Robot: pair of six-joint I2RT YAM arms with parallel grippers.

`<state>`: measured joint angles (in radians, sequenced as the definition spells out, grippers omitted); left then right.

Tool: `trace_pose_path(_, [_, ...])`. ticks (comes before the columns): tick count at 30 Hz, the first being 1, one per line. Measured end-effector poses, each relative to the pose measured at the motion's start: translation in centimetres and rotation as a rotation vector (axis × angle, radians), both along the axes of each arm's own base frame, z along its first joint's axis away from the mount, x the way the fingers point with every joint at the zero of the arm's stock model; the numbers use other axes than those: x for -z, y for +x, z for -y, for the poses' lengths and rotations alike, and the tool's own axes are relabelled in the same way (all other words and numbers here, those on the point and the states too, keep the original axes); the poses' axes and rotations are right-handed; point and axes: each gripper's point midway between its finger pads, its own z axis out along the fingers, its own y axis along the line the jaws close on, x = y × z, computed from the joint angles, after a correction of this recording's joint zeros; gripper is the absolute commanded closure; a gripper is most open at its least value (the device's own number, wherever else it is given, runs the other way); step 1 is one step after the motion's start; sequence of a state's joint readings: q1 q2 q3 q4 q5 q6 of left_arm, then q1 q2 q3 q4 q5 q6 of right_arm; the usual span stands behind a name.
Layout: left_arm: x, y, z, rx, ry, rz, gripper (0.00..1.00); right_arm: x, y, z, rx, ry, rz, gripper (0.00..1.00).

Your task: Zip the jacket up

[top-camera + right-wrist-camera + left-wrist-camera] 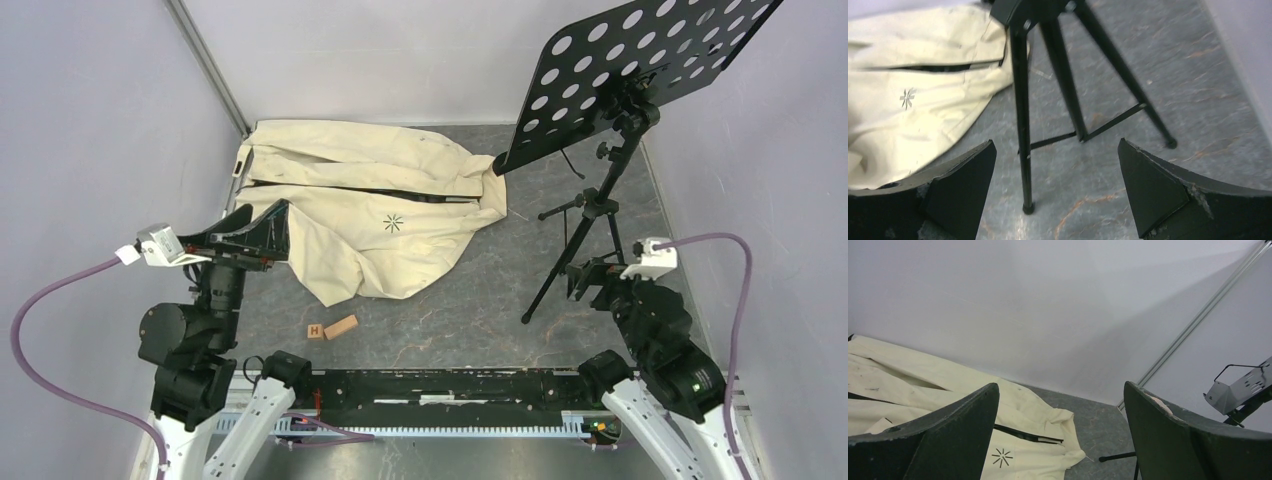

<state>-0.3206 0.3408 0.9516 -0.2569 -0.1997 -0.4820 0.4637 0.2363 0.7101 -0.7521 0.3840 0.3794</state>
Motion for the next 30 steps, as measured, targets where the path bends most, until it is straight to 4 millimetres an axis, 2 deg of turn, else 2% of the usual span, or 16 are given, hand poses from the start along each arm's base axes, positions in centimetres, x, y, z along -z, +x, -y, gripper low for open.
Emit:
trace_pose_path(5, [0.8,0.4,0.2,0.003,0.007,-0.019,0.0,4.0,0.5,-2.1,-0.069,0.009,-0.136,0.01])
trace_pose_path(13, [1.0,0.4,0.5,0.019,0.014,-0.021,0.0,10.2,1.3,-3.0,-0.026,0.075,-0.239,0.01])
trace_pose_path(23, [1.3,0.6,0.8,0.033,0.021,-0.028,0.0,13.8,2.8,-3.0,0.038,0.108,-0.223,0.01])
trace_pose_path(30, [1.3,0.5,1.1,0.046,0.024,-0.027,0.0,14.5,3.7,-3.0,0.052,0.119,-0.182,0.01])
